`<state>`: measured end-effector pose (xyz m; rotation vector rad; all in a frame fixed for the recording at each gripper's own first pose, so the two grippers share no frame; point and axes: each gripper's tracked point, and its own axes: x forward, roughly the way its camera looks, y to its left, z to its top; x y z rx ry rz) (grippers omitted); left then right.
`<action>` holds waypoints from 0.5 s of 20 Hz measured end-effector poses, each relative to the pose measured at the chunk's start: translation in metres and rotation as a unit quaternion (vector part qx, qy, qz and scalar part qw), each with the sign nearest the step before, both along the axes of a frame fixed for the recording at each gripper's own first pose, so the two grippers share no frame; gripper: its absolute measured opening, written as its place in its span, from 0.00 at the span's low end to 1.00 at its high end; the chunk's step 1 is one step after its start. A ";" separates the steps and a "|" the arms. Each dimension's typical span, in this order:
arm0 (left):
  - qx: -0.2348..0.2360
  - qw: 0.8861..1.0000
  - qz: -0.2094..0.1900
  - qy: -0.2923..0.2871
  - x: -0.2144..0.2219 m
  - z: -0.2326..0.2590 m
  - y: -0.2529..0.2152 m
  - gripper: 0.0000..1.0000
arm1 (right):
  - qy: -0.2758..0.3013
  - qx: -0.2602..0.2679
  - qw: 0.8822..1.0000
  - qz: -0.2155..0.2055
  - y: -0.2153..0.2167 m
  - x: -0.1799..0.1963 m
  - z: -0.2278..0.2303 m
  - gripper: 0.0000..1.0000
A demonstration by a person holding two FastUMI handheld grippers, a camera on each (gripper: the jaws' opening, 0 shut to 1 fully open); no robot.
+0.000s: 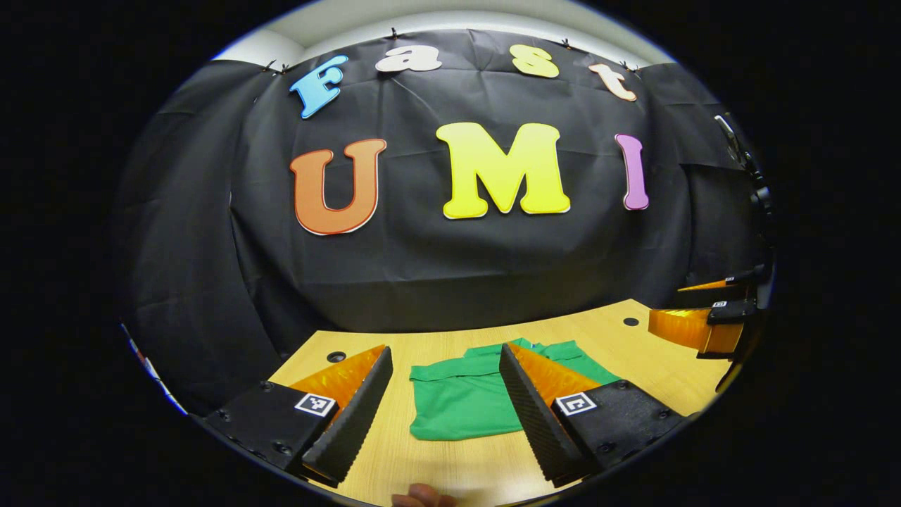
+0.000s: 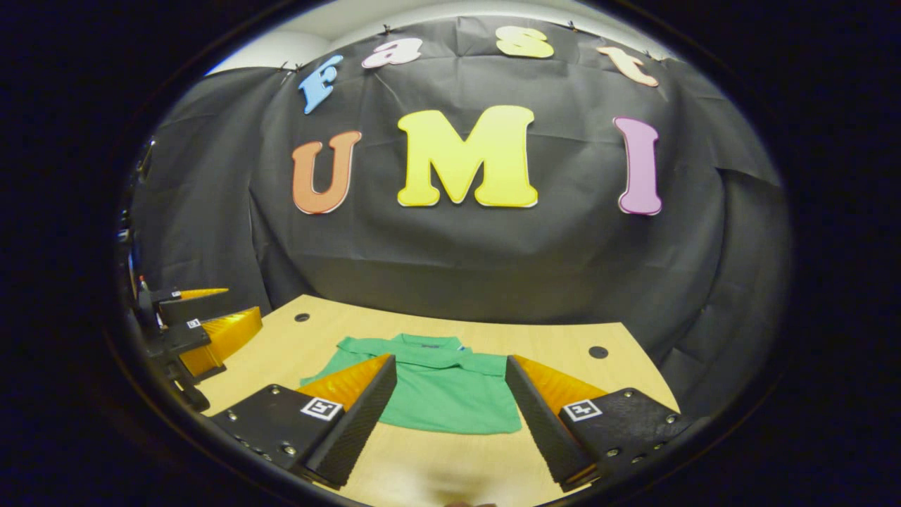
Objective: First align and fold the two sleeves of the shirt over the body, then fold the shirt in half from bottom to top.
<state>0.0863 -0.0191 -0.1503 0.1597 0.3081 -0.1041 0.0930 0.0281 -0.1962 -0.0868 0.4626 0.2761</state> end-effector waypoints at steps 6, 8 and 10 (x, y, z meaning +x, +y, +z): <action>-0.001 1.000 0.000 -0.020 -0.049 0.020 -0.001 0.97 | -0.005 0.002 1.000 -0.010 -0.010 -0.049 0.014 0.97; 0.002 1.000 -0.002 -0.030 -0.065 0.028 -0.001 0.98 | -0.010 0.003 1.000 -0.015 -0.015 -0.064 0.021 0.97; 0.006 0.999 -0.005 -0.040 -0.078 0.034 -0.001 0.98 | -0.021 0.004 1.000 -0.019 -0.018 -0.074 0.029 0.97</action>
